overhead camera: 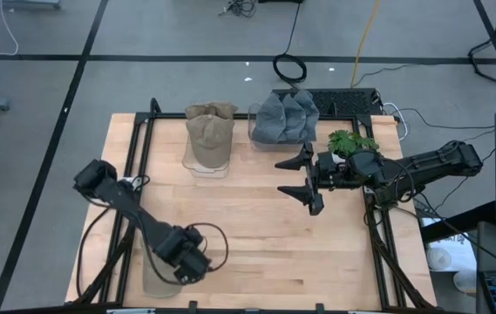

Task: Pick & Place hat
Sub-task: Put the brown cap into the left transparent bin

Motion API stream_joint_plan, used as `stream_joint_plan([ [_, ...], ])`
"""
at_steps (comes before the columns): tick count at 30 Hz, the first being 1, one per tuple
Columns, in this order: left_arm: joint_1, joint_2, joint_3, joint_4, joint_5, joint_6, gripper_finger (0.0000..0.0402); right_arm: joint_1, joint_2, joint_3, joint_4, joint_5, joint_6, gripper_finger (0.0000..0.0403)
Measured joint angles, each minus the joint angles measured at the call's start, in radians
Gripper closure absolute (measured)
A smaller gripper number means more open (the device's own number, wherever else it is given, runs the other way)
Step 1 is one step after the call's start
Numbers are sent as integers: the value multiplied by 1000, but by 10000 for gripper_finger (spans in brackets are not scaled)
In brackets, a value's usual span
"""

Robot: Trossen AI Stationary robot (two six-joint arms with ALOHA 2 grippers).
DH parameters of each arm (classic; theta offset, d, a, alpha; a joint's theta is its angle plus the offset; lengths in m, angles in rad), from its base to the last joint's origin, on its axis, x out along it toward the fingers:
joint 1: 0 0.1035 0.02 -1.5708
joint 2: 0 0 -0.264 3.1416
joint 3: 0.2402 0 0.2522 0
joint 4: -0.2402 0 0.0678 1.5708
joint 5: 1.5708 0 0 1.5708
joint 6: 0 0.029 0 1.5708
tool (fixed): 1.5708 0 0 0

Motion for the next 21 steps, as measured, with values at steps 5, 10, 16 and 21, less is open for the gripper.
stream_joint_plan([
  [5,-44,34,0,42,-1,15,50,0,0,0,0,0,0,115],
  [10,-70,65,-19,46,-17,48,50,0,0,0,0,0,0,115],
  [16,-76,68,-129,130,23,68,50,0,0,0,0,0,1,115],
  [21,-76,68,-220,211,81,78,50,0,0,0,0,0,1,115],
])
